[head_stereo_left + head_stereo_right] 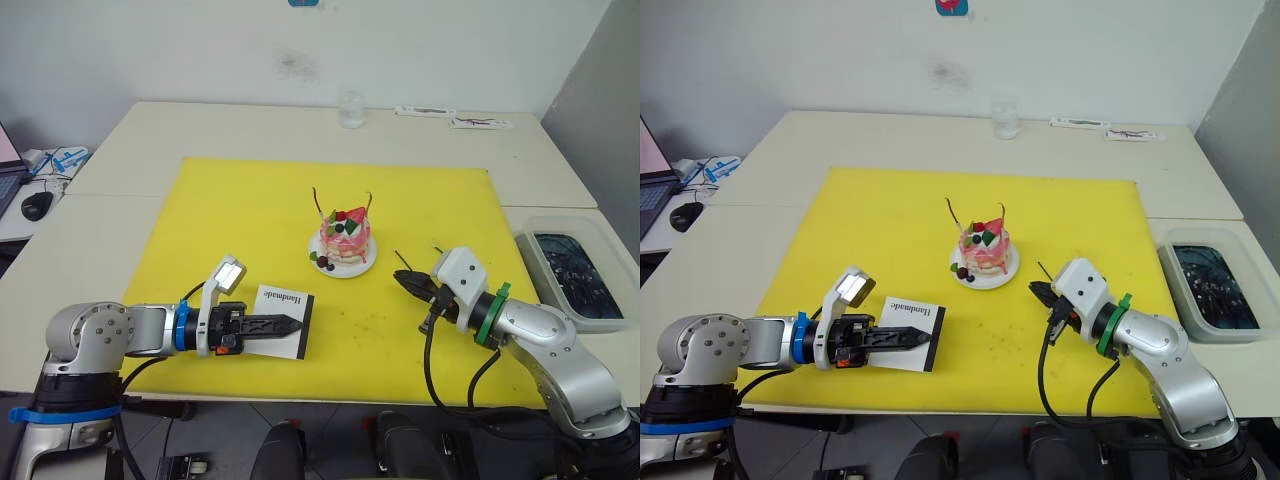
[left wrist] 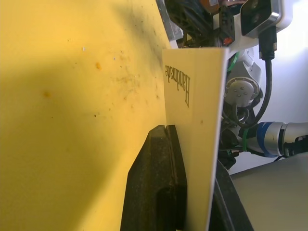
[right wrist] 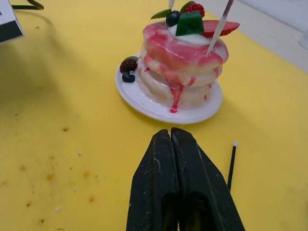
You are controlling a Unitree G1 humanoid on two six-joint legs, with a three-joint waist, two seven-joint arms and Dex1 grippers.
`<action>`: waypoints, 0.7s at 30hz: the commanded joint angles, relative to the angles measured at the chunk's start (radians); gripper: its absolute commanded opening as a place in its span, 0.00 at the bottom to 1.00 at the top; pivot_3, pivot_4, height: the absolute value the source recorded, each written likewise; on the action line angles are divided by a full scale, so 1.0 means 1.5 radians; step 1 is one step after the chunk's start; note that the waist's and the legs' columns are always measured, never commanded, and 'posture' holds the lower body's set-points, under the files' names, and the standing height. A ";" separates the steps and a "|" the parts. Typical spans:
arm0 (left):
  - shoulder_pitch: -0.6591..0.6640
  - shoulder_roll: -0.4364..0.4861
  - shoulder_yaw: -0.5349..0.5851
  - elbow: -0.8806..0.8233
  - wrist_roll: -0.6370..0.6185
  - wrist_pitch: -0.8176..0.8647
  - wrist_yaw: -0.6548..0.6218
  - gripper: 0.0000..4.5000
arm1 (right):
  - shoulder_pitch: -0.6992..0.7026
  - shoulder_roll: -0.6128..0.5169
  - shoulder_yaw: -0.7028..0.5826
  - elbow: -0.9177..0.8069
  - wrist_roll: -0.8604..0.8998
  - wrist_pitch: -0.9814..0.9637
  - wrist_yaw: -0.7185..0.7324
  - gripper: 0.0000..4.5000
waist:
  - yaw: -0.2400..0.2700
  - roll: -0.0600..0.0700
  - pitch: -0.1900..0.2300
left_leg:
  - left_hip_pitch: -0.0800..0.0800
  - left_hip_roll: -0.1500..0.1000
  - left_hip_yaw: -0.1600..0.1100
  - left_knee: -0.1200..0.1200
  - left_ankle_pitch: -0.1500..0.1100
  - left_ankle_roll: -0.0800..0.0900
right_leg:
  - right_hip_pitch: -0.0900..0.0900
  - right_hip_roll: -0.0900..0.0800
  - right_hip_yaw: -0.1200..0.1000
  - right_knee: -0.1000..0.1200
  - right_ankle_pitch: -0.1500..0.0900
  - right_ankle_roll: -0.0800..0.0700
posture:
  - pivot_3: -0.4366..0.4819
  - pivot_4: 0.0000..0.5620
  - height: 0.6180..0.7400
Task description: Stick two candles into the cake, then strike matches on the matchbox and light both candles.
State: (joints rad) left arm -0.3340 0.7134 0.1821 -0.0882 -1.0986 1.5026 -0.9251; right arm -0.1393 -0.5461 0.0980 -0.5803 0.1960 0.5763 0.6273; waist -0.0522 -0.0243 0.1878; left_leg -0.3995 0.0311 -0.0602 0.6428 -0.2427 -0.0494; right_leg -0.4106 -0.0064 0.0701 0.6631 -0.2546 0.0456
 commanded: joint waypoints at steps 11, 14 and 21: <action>-0.014 -0.004 -0.004 -0.025 -0.007 -0.017 0.009 0.00 | -0.118 0.071 0.011 0.189 -0.098 -0.033 -0.130 0.49 | -0.001 0.000 0.000 | 0.000 0.000 0.000 0.000 0.000 0.000 | 0.000 0.000 0.000 0.000 0.001 0.002 | 0.48 0.27 1.00; -0.013 -0.009 -0.005 -0.031 -0.011 -0.019 0.014 0.00 | -0.141 0.098 0.014 0.228 -0.105 -0.037 -0.147 0.49 | -0.001 0.000 0.000 | 0.000 0.000 0.000 0.000 0.000 0.000 | 0.000 0.000 0.000 0.000 0.001 0.002 | 0.48 0.27 1.00; -0.013 -0.016 -0.005 -0.035 -0.013 -0.023 0.021 0.00 | -0.155 0.133 0.015 0.266 -0.100 -0.033 -0.155 0.49 | -0.002 0.000 0.000 | 0.000 0.000 0.000 0.000 0.000 0.000 | 0.000 0.000 0.000 0.000 0.001 0.002 | 0.48 0.27 1.00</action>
State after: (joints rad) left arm -0.3470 0.6915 0.1642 -0.1133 -1.0966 1.4758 -0.8922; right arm -0.3532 -0.3530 0.1282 -0.1671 0.0497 0.5430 0.4049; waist -0.0547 -0.0242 0.1878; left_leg -0.3996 0.0311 -0.0597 0.6421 -0.2427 -0.0494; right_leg -0.4109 -0.0063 0.0705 0.6635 -0.2526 0.0490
